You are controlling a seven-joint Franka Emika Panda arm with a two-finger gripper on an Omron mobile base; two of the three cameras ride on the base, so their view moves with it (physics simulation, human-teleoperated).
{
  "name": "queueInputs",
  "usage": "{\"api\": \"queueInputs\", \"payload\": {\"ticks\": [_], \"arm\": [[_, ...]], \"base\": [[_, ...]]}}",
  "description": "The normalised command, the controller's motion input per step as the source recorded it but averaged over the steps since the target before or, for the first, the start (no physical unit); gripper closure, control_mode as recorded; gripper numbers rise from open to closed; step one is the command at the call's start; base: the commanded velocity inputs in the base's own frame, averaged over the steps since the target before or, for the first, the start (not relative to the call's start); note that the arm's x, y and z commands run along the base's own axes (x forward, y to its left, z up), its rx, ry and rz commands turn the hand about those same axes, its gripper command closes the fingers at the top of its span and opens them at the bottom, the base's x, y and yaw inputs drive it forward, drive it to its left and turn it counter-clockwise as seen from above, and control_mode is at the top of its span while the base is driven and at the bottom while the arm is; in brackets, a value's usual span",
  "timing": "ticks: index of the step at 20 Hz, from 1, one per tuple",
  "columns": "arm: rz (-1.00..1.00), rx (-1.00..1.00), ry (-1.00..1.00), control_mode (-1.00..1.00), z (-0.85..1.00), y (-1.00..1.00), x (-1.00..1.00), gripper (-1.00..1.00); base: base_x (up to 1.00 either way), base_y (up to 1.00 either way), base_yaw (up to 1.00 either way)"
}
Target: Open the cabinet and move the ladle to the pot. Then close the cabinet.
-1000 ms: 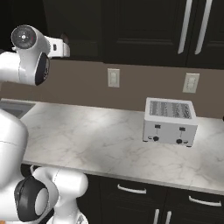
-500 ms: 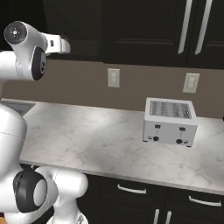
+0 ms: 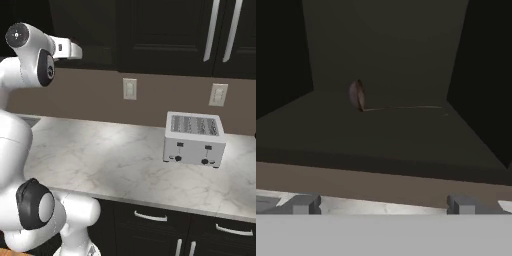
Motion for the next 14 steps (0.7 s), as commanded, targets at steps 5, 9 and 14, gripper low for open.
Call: {"api": "queueInputs", "payload": {"ticks": [5,9,14], "arm": [[-0.04,0.00,0.00,-1.00,0.00,0.00,0.22,-1.00],[0.00,0.00,0.00,-1.00,0.00,0.00,0.28,-1.00],[0.00,0.00,0.00,-1.00,0.00,0.00,0.34,-1.00]], "base": [[0.00,0.00,0.00],[0.00,0.00,0.00],[0.00,0.00,0.00]]}}
